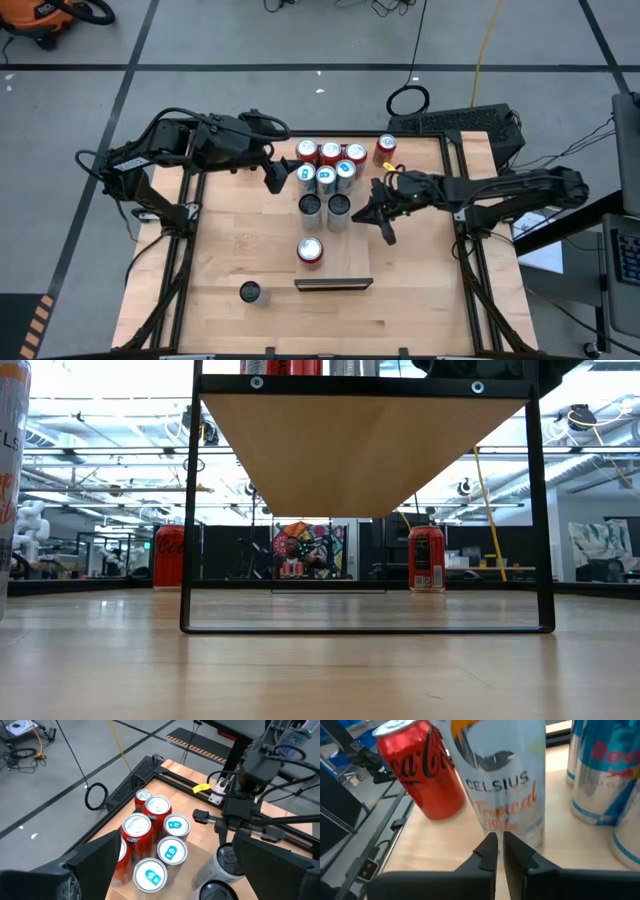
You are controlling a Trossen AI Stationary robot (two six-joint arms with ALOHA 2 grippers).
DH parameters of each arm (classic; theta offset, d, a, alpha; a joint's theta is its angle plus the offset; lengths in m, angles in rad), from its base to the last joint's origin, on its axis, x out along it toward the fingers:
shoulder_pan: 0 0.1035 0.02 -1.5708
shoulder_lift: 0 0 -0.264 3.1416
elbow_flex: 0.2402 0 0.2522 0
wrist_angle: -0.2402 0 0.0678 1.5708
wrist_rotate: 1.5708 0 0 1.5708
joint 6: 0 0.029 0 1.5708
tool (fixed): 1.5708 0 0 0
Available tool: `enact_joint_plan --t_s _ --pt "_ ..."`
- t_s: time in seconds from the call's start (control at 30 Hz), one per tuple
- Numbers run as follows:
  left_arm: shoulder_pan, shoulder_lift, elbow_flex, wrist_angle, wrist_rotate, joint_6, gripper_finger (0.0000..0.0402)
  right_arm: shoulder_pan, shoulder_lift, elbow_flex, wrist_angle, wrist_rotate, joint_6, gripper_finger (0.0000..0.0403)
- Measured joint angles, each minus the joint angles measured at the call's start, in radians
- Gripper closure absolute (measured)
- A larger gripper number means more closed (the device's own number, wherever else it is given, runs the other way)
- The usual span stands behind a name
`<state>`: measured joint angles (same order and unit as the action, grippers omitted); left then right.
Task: Place canned beverage on shelf
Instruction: Put the top white and yellow soda can on the shelf aligned with the other white and yellow soda can, then adjust the blue soda can
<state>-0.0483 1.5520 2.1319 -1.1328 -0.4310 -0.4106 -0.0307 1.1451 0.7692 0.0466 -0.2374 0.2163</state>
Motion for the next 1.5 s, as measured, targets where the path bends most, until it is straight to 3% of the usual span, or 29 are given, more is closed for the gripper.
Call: enact_joint_plan --t_s 0.2,0.57,0.67,0.83,1.07,1.27,1.5 --pt "0.000 0.000 0.000 -0.003 -0.019 -0.003 0.0016 0.000 0.038 0.000 0.082 -0.001 0.007 0.0385" --pt "0.000 0.000 0.000 -0.003 -0.019 -0.003 0.0016 0.000 0.025 0.000 0.084 -0.028 0.034 0.0401" --pt "0.000 0.000 0.000 -0.003 -0.019 -0.003 0.0016 -0.013 -0.026 0.053 -0.089 -0.021 0.034 0.0402" --pt "0.000 0.001 0.000 -0.002 -0.025 -0.002 0.0016 -0.044 -0.080 0.255 -0.434 0.118 -0.058 0.0402" --pt "0.003 0.038 0.002 0.003 -0.051 0.027 0.0016 -0.145 -0.012 0.513 -0.522 0.285 -0.247 0.0402" --pt "0.002 0.068 0.000 -0.002 -0.051 0.026 0.0016 -0.257 0.123 0.618 -0.546 0.128 -0.224 0.0403" --pt "-0.003 0.077 0.000 -0.006 -0.084 0.000 0.0016 -0.278 0.195 0.630 -0.554 -0.029 -0.168 0.0403"
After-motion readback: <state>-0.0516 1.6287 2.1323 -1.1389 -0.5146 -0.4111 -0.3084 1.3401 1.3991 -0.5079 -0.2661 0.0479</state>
